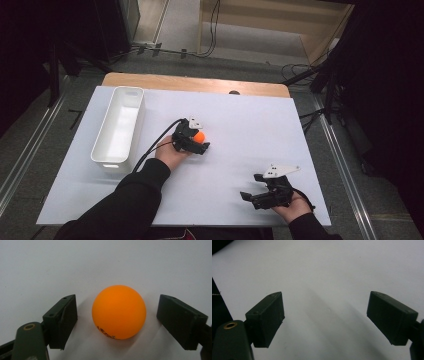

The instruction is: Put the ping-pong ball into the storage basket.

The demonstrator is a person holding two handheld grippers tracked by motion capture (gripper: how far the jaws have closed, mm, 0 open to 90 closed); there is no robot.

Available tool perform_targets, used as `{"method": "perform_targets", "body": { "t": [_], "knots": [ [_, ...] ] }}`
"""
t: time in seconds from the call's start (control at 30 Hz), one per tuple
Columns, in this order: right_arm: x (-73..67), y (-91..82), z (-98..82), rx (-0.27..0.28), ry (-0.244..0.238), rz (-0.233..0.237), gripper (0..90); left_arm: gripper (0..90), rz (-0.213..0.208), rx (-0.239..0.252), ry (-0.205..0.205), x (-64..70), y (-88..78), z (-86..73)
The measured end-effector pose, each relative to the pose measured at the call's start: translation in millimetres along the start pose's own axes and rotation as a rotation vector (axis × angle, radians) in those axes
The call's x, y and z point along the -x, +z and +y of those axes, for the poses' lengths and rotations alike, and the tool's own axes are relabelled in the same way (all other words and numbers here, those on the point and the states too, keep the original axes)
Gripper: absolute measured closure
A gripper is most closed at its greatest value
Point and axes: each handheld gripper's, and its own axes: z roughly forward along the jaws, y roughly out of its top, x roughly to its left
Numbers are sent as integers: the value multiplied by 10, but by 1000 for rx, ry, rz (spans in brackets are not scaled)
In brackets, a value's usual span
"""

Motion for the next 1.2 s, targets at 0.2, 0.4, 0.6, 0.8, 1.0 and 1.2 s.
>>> {"method": "perform_targets", "body": {
  "t": [0.2,0.4,0.6,0.8,1.0,1.2],
  "knots": [
    [-7,7,1,-4,-1,1,131,355,5,13,-10,3,-34,-10],
    [-6,3,1,-3,-2,-1,131,489,-2,9,-4,35,-47,3],
    [-8,5,1,-4,-2,0,131,507,-5,6,-14,32,-48,8],
    [-5,1,1,-2,-3,-2,131,506,-14,-1,-16,12,-58,15],
    [-7,2,2,-3,-4,2,131,505,-30,5,-22,24,-94,34],
    [-7,2,3,-2,-3,2,131,505,-46,1,-5,60,-149,65]
  ]
}}
